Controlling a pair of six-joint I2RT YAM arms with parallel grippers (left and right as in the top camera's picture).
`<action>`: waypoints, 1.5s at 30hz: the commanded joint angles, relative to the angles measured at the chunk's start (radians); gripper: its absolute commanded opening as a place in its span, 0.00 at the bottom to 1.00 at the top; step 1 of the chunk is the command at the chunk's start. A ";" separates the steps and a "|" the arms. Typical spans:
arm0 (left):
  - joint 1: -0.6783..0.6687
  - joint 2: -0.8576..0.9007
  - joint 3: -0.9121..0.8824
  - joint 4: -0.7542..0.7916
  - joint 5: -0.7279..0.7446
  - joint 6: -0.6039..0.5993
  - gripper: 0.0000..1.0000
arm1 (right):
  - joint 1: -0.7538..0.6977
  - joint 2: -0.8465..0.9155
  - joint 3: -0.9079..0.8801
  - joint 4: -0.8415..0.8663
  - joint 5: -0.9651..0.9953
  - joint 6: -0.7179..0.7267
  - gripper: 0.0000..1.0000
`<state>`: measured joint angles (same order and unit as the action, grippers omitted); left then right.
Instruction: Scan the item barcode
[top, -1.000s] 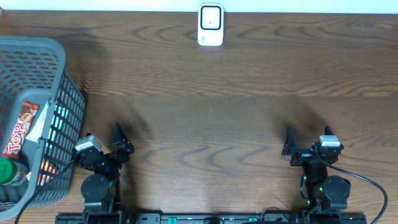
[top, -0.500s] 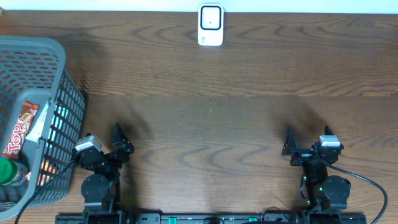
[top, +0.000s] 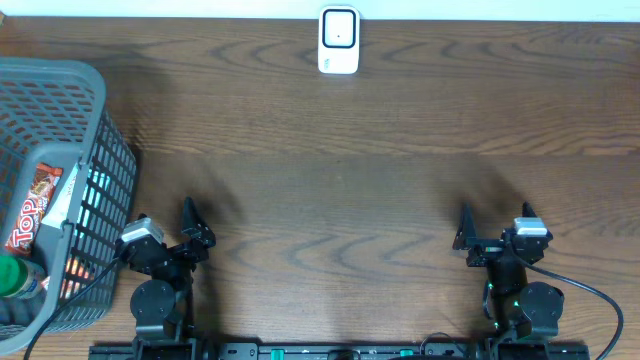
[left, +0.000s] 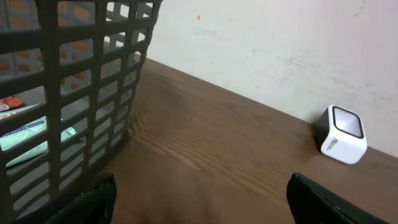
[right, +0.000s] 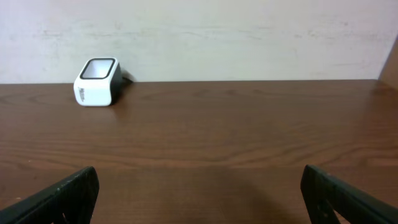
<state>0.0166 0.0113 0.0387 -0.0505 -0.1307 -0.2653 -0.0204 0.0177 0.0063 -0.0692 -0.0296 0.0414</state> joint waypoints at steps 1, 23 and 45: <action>0.002 -0.001 -0.033 -0.011 -0.014 0.008 0.88 | 0.001 0.002 -0.001 -0.004 0.002 0.010 0.99; 0.002 0.011 -0.002 -0.024 0.240 0.042 0.88 | 0.001 0.002 -0.001 -0.004 0.002 0.010 0.99; -0.002 0.537 0.650 -0.300 0.504 0.067 0.88 | 0.001 0.002 -0.001 -0.004 0.002 0.010 0.99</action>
<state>0.0166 0.5102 0.5964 -0.3389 0.2768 -0.2089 -0.0204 0.0193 0.0063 -0.0696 -0.0292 0.0414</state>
